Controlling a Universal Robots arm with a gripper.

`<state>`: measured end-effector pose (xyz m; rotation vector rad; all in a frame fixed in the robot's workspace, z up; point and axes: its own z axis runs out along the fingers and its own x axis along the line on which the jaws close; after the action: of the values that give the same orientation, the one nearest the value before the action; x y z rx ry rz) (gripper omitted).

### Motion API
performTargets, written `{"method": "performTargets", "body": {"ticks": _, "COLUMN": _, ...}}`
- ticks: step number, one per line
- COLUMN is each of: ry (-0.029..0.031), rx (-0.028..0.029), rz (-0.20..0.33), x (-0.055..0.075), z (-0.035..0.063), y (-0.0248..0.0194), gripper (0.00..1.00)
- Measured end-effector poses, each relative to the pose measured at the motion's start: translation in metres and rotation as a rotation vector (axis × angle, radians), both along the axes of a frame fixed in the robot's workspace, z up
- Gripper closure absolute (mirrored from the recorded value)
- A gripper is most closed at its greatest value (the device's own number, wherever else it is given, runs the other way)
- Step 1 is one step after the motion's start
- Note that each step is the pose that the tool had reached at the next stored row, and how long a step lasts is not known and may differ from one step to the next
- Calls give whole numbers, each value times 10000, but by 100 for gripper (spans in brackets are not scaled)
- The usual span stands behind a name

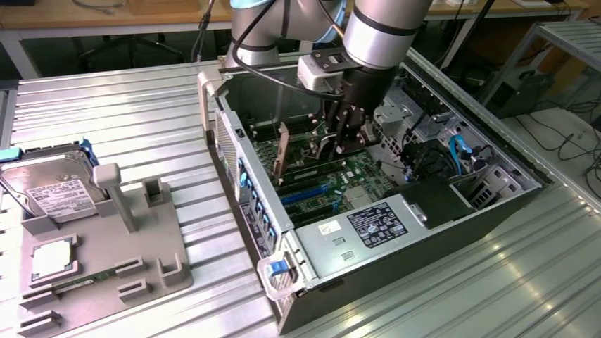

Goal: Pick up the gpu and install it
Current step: 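Insert the gpu into the slot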

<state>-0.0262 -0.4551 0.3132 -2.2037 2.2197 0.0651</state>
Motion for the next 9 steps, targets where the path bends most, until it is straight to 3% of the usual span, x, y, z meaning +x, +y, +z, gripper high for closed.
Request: {"method": "performTargets", "body": {"ticks": 9, "ry": -1, "rx": 0, "rz": 0, "x": -29, "z": -28, "y": 0, "gripper": 72}}
